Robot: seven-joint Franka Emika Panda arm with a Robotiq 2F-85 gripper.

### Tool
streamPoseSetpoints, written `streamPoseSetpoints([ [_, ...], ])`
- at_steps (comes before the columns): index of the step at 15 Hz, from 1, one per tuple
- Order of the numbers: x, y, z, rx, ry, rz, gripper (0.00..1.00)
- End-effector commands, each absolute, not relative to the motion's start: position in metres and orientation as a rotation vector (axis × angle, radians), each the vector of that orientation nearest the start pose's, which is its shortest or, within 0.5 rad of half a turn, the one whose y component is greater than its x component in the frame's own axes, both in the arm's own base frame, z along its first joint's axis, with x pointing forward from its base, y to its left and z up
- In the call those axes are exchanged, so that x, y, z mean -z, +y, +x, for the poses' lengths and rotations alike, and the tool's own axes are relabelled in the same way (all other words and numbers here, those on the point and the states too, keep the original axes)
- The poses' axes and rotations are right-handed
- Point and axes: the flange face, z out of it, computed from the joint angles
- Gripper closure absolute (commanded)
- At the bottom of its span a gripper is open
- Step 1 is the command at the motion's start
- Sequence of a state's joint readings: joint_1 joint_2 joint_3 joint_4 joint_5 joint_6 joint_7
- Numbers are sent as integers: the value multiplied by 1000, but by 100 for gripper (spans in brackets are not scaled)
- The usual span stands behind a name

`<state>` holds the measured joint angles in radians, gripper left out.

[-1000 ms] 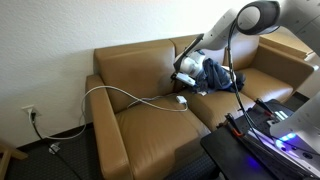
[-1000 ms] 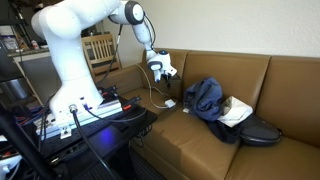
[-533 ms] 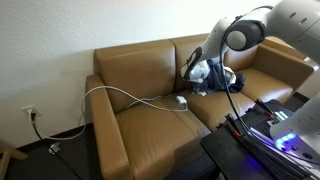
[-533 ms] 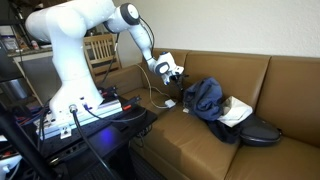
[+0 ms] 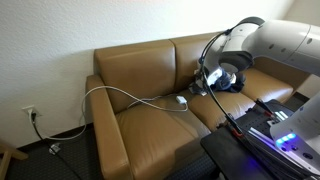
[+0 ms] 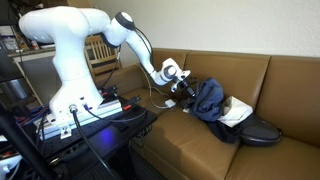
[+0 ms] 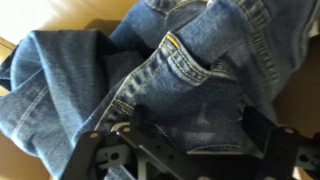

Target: Shift the white cloth on the seat to the right, overlapping it with the black one, and then also incorporate the denim and jacket, overlapping them too

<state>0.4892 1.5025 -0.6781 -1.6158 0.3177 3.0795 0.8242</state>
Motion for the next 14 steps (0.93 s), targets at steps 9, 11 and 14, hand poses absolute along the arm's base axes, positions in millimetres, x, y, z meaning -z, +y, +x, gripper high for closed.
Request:
streamPoseSetpoints([
  [9, 66, -181, 594, 966, 1584, -3301, 0],
  [11, 58, -163, 598, 928, 1510, -3275, 0],
  [14, 52, -148, 601, 1025, 1425, -3319, 0],
])
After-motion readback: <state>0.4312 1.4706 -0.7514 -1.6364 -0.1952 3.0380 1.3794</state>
